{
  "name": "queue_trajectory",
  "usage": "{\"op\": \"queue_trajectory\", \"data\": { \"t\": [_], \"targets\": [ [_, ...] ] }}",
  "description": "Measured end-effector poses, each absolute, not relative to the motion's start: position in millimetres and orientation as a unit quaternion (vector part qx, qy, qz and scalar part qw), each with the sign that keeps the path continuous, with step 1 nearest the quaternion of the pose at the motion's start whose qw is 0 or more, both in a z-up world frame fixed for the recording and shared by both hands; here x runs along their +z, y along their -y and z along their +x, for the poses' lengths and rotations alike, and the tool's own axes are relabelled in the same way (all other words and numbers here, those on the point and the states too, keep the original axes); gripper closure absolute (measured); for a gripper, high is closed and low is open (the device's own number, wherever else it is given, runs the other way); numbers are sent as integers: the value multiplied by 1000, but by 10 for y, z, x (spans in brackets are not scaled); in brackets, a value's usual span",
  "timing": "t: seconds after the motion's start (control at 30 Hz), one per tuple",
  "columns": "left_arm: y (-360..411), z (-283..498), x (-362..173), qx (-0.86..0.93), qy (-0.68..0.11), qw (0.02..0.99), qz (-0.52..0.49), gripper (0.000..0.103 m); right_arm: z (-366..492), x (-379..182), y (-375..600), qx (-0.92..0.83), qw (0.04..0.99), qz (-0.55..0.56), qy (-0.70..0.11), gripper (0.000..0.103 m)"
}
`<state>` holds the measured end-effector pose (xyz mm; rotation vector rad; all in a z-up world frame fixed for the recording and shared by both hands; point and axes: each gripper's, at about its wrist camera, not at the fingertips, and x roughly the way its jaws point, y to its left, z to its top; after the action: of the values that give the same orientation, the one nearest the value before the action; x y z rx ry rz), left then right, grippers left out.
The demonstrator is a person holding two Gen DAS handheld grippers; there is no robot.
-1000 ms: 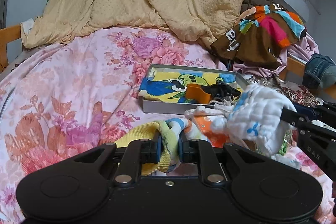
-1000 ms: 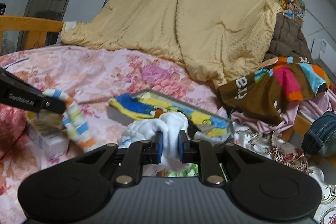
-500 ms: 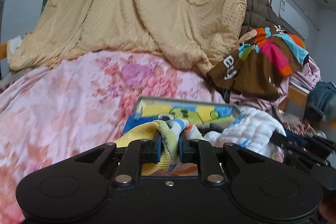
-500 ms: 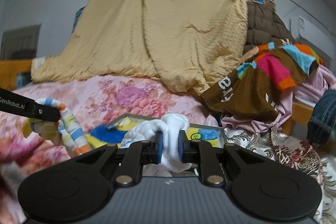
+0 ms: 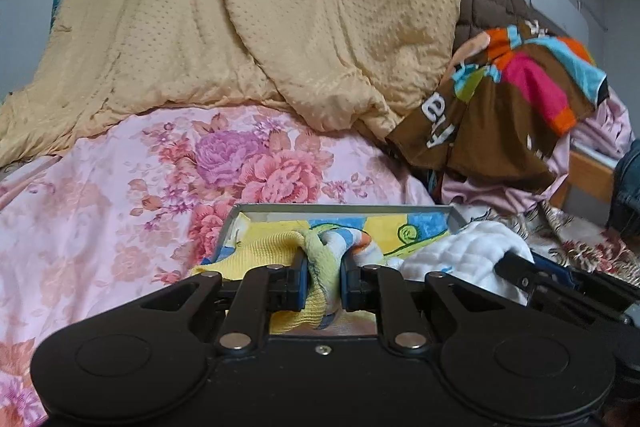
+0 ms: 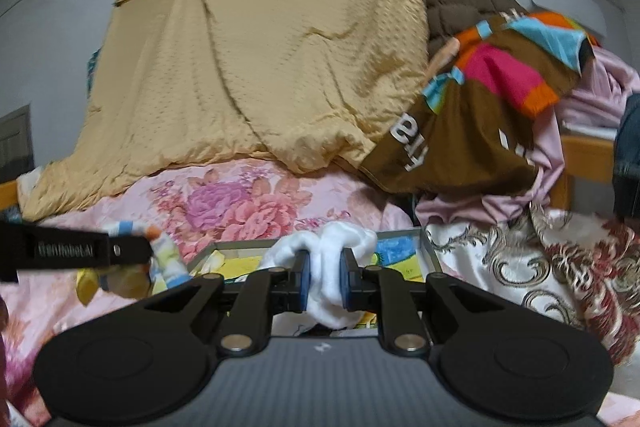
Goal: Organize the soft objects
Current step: 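Lift and carry striped sock with left tool while right carries white cloth to tray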
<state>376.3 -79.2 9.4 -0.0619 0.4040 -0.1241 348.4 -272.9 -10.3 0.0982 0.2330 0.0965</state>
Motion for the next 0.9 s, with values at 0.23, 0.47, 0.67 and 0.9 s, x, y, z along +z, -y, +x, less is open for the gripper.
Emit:
{"op": "queue_trajectory", "data": {
  "t": [0.23,0.47,0.67,0.9],
  "targets": [
    [963,4059,12,-49,-212,976,-14,87,3723,-143,2862,36,986,88,-134,86],
    [1074,4325,-47,-36,-229,973,-12,87,3900,-227,3047,34,976,141,-163,86],
    [1186,4492,-161,-32,-246,969,-16,87,3996,-347,3221,26,966,178,-186,85],
    [1255,4573,-328,-27,-265,964,-13,86,4057,-390,3267,29,963,182,-198,79]
  ]
}}
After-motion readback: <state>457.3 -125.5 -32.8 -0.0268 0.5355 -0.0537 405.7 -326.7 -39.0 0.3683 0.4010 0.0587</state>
